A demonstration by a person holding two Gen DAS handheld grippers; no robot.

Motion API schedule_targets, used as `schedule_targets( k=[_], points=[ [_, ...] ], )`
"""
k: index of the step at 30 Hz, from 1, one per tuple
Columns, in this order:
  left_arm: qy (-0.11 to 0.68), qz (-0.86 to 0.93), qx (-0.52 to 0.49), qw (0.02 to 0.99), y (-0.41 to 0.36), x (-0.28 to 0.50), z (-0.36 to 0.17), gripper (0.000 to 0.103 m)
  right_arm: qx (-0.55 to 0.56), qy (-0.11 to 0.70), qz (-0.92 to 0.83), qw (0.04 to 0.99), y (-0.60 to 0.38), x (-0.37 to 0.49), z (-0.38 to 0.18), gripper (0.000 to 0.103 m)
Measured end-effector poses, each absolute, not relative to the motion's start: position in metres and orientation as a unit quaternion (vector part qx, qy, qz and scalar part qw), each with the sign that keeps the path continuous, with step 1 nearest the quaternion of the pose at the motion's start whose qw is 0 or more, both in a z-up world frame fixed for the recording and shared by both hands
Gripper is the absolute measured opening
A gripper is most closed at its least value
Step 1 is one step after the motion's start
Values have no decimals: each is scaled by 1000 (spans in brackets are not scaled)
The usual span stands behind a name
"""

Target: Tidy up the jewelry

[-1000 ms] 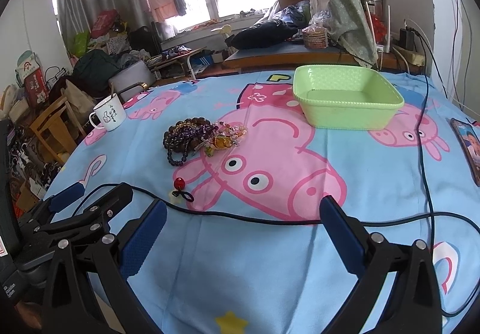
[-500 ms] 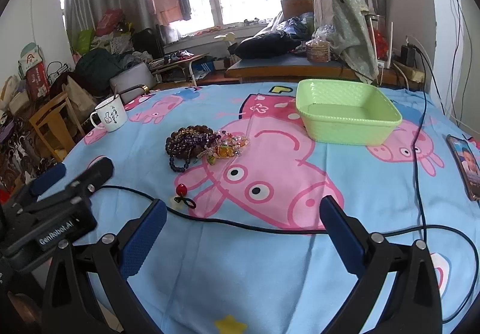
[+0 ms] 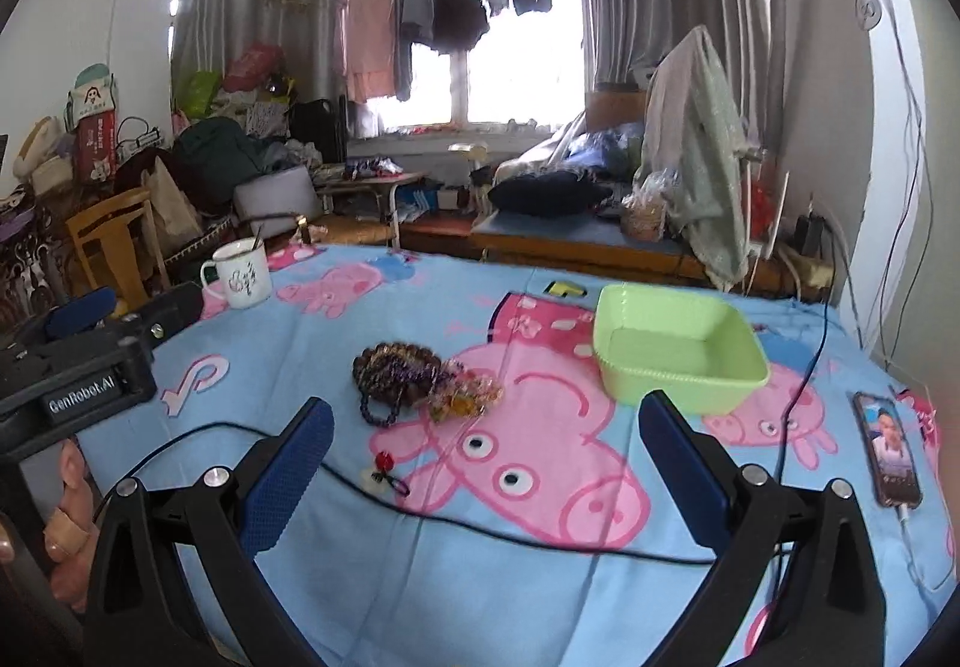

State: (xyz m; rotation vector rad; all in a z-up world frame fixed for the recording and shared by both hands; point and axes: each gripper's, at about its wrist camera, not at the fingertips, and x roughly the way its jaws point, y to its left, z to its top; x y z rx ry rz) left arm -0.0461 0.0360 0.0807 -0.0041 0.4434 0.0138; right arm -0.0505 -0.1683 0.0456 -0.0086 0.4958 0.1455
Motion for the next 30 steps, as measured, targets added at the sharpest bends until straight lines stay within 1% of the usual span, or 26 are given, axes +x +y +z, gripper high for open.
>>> schedule_targets(
  k=[5, 30],
  points=[
    [240, 2, 10, 971, 32, -41, 67, 98, 5, 273, 70, 960, -169, -45, 34, 76],
    [272, 0, 14, 962, 28, -29, 50, 98, 14, 285, 74, 955, -168, -41, 26, 76]
  ],
)
